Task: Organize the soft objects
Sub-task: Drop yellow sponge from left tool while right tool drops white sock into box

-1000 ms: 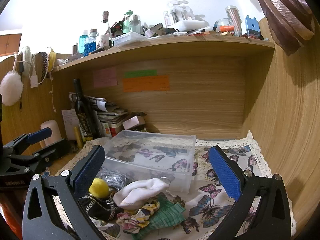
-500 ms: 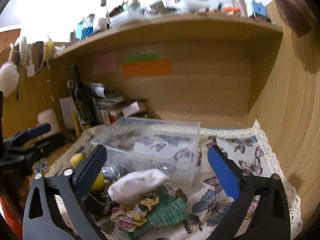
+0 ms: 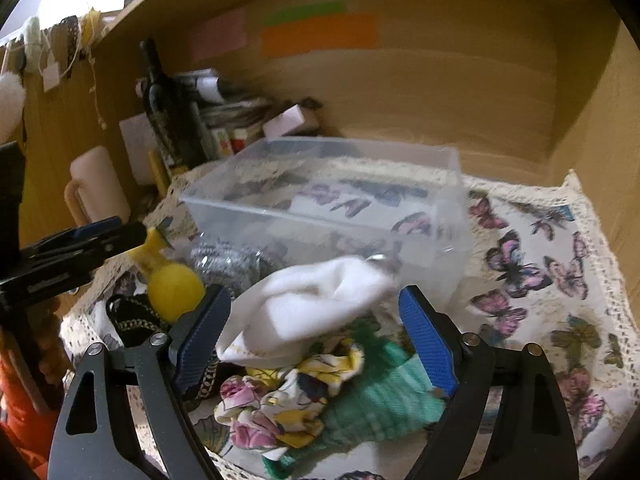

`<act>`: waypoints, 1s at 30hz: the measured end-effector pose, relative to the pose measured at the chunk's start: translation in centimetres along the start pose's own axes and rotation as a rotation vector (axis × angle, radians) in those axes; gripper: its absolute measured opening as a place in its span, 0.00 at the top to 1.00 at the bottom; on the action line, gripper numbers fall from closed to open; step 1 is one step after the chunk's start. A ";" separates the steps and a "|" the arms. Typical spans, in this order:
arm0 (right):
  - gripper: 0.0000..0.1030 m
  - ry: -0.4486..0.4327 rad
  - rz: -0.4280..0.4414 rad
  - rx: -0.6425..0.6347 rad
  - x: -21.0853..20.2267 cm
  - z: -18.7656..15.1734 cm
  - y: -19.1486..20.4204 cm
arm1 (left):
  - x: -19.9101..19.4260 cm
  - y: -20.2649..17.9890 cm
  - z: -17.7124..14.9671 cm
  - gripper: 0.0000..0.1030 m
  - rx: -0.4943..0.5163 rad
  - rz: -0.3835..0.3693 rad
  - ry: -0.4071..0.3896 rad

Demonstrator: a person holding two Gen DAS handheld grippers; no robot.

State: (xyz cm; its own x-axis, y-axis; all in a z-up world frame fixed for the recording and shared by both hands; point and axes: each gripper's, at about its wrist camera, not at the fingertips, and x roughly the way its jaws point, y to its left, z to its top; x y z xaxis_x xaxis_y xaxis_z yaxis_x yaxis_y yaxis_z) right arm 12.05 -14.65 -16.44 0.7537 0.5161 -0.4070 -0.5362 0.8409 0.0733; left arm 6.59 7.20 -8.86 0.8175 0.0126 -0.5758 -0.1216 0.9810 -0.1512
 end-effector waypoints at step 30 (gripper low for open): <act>0.85 -0.108 -0.008 -0.046 -2.8 2.1 -0.4 | -3.3 -2.4 4.7 0.63 0.070 -0.047 -0.152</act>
State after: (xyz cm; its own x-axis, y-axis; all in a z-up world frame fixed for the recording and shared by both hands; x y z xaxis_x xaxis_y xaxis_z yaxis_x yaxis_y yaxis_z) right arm 10.96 -16.06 -13.43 0.7935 0.5259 -0.3064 -0.5448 0.8381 0.0277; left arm 6.82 5.72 -2.76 0.8978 -0.0098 -0.4404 -0.0460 0.9922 -0.1159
